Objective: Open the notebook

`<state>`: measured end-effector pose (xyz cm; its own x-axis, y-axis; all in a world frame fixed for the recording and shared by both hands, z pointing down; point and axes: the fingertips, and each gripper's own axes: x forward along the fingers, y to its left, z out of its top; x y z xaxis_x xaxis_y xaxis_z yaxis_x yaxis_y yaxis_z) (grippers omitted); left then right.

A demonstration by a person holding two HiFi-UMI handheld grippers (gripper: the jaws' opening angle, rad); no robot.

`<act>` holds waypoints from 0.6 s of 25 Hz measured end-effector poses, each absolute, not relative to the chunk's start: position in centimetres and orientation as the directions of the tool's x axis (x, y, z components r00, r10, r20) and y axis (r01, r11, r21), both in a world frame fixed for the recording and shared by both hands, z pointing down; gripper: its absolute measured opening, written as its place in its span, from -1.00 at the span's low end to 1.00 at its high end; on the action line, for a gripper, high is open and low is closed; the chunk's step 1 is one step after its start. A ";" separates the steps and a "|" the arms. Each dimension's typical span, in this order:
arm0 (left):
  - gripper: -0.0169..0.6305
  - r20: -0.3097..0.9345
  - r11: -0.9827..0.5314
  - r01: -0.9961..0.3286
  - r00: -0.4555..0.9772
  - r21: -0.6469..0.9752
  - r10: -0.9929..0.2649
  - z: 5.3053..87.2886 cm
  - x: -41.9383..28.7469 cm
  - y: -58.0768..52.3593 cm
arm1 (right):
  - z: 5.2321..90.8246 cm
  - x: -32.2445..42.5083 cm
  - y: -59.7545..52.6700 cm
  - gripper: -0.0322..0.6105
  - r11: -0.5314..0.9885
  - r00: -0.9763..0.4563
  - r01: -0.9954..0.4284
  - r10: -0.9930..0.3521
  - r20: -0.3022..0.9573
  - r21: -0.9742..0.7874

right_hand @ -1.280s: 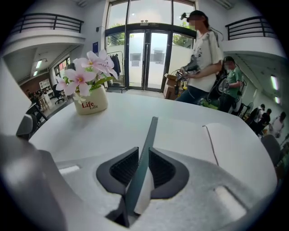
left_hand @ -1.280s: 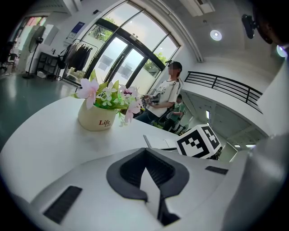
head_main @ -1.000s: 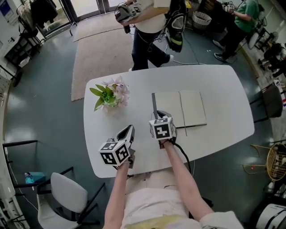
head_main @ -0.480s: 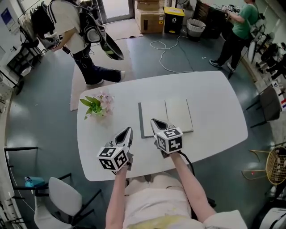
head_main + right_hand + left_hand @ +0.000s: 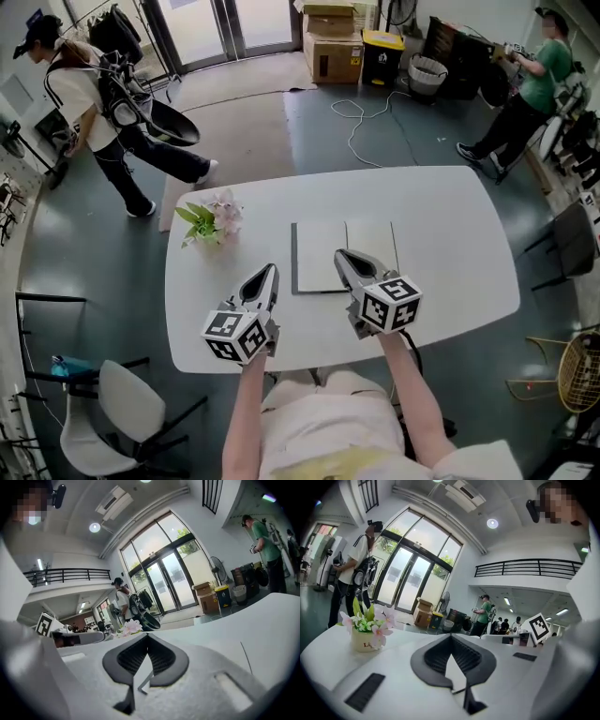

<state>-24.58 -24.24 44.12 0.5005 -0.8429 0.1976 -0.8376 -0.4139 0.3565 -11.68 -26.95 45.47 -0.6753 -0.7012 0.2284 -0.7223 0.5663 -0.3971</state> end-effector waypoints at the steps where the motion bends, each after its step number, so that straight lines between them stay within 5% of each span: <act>1: -0.95 0.190 -0.417 -0.838 0.500 0.351 -0.845 43.8 -24.7 -24.2 | 44.8 -11.5 -26.8 -0.88 0.574 -0.681 -0.714 -0.703 0.206 -0.401; 15: -0.95 0.081 -0.455 -0.859 0.484 0.234 -0.872 38.0 -28.2 -23.8 | 37.4 -10.0 -26.3 -0.88 0.598 -0.649 -0.710 -0.761 0.016 -0.371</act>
<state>-28.16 -23.77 38.02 0.4837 -0.8715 0.0807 -0.8591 -0.4551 0.2340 -10.03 -26.28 37.44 -0.6490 -0.7606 0.0165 -0.7104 0.5982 -0.3709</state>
